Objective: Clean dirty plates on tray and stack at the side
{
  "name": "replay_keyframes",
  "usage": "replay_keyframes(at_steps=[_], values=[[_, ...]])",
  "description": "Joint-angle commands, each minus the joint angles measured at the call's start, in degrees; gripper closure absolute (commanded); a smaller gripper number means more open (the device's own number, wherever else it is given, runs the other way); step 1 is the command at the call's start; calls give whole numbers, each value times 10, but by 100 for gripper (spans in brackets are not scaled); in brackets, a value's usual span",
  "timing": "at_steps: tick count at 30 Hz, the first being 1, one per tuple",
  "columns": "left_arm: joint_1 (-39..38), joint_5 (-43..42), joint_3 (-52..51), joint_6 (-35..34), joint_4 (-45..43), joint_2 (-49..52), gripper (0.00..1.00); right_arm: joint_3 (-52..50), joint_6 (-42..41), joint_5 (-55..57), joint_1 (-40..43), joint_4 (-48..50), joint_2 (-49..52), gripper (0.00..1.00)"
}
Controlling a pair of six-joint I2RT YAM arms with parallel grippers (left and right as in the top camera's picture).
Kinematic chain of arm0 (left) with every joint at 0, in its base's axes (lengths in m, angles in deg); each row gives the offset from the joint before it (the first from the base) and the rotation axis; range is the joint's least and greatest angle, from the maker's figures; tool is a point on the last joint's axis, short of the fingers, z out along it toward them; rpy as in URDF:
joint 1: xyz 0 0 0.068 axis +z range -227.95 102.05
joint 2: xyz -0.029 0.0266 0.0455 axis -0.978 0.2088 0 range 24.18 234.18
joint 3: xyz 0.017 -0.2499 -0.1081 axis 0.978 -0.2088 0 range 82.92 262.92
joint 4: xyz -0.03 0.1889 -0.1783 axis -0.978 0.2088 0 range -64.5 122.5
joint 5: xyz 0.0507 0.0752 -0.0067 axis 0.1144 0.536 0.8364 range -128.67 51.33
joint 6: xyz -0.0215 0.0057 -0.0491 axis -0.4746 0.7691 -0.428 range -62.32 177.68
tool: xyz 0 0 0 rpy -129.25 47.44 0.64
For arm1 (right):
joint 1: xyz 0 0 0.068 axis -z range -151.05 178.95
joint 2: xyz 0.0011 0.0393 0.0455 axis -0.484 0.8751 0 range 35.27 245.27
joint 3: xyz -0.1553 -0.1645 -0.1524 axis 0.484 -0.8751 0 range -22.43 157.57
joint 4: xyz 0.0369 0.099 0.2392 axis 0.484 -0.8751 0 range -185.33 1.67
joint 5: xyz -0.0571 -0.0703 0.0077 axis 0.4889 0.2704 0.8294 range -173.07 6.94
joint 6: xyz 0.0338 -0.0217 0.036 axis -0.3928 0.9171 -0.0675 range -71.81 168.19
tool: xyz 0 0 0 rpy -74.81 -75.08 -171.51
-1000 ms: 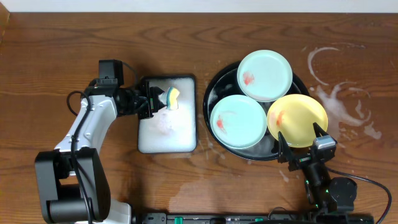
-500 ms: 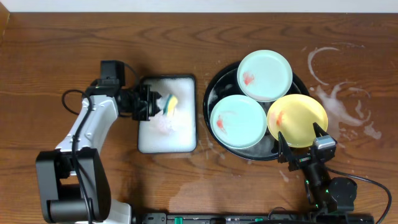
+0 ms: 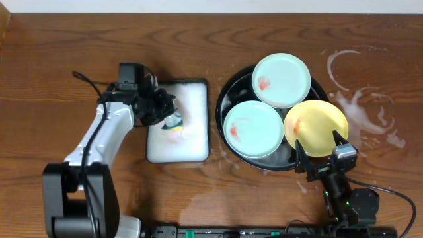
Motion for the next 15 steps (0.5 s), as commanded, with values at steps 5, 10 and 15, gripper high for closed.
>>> replay_keyframes(at_steps=[5,10,15], values=[[-4,7,31,172,-79,-163,93,-1,-8,-3,4,-3,-3,1],[-6,93,22,208,-84,-187,93,-1,-8,-3,4,-3,-3,1],[-6,123,-26,208,-99,-115,93,-1,-8,-3,4,-3,-3,1]])
